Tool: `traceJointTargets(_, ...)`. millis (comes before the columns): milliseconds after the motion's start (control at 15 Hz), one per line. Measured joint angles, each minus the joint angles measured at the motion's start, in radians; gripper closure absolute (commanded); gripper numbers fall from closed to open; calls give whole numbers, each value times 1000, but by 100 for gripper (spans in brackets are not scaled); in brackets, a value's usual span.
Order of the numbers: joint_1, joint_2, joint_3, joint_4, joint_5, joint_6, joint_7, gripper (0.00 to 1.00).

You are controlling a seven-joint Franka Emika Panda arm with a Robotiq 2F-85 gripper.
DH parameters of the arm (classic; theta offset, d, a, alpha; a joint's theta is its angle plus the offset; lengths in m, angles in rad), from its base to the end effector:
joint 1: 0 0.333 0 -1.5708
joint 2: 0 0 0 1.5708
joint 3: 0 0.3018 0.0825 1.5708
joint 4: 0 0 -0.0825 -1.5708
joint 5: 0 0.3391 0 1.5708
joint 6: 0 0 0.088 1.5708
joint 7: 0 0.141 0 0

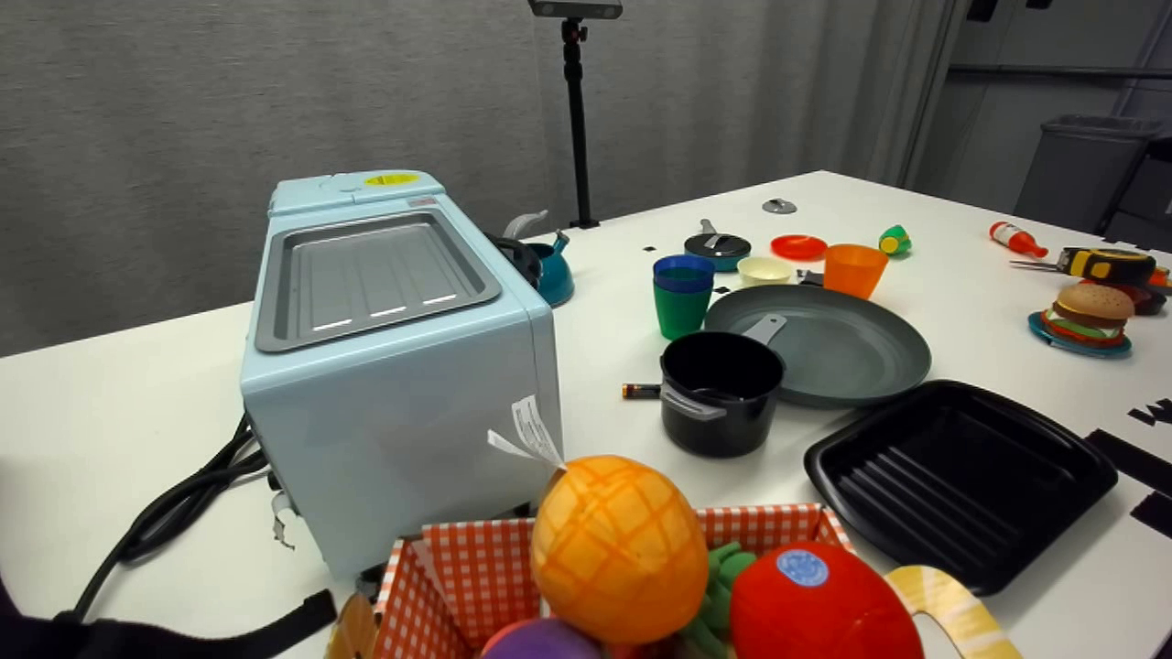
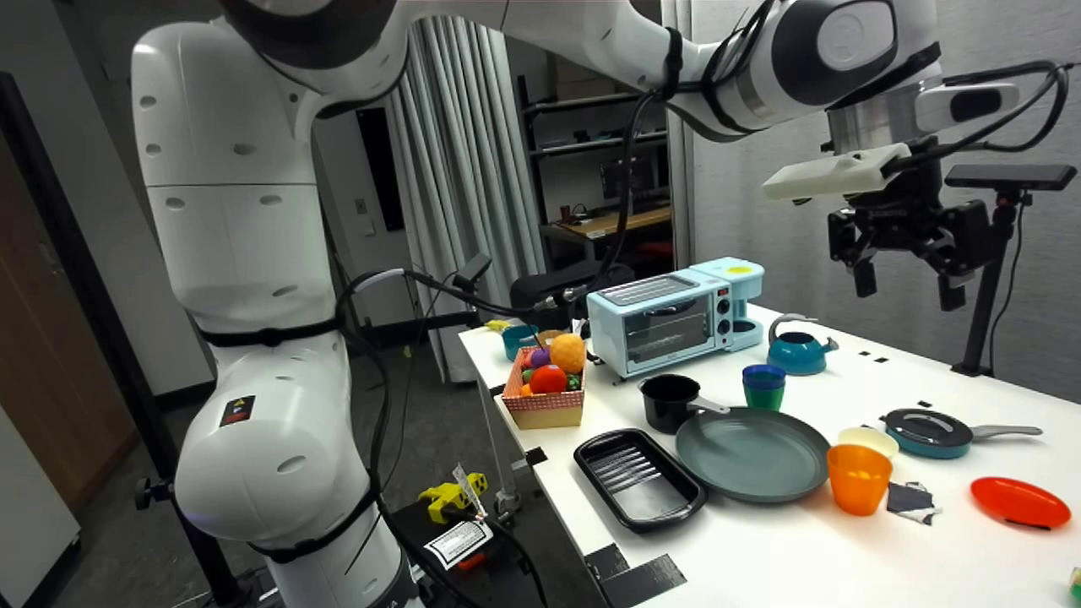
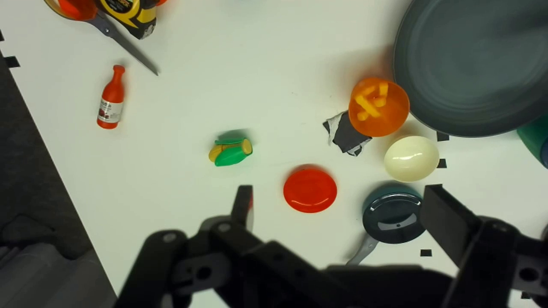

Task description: Pour some of the content from the orange cup onto the plate, pick up one object and put it on the small plate and pour it back onto the big plate, and then pour the rest of the content from the orange cup.

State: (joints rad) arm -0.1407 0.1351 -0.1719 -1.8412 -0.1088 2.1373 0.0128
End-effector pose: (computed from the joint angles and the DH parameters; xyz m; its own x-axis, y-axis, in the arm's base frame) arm 0.5467 -0.1814 0.4396 0.9537 -0.2549 0.1595 -0.2751 -0.9538 0.1207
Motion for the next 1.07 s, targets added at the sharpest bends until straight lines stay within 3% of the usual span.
traceJointTargets(467, 3, 75, 24, 39, -1, -1, -22, 0)
traceJointTargets(1067, 18, 321, 50, 233, -14, -54, -40, 0)
